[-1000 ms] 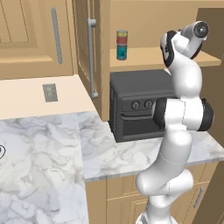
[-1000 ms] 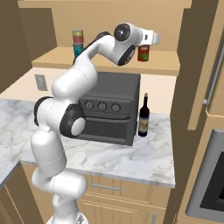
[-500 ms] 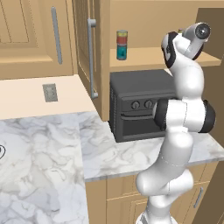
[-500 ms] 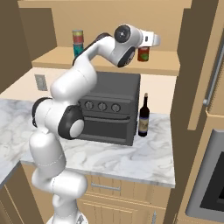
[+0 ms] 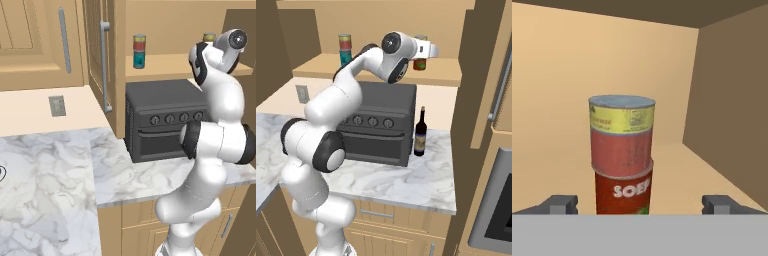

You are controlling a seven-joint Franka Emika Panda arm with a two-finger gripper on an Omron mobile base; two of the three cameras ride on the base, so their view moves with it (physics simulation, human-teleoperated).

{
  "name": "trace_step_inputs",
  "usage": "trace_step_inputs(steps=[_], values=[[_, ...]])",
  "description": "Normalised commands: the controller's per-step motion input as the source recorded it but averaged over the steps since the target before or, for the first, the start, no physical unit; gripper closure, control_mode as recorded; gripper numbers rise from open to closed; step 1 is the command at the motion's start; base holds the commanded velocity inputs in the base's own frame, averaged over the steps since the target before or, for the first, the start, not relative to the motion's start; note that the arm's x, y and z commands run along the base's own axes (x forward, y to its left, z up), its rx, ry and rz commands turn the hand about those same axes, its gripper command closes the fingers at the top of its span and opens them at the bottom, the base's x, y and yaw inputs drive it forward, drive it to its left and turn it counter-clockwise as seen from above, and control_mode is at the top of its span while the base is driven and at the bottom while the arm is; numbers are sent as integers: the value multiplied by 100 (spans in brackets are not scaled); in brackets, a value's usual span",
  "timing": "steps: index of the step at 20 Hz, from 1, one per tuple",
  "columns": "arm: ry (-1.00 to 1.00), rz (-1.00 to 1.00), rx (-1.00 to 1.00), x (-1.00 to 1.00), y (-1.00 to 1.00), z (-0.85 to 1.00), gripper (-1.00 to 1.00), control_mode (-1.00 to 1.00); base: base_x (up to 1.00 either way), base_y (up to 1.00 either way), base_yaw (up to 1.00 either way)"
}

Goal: Stack two cans on top of the other two cans in the cabinet.

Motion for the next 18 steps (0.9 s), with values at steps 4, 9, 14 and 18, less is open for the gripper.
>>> trace_step_inputs(steps=[4, 9, 14, 18], values=[[0, -5, 0, -59, 26, -3, -100, -100, 0, 0, 0], [1, -5, 0, -60, 36, -4, -100, -100, 0, 0, 0], [6, -5, 1, -59, 35, -1, -100, -100, 0, 0, 0], [8, -3, 4, -56, 33, -5, -100, -100, 0, 0, 0]])
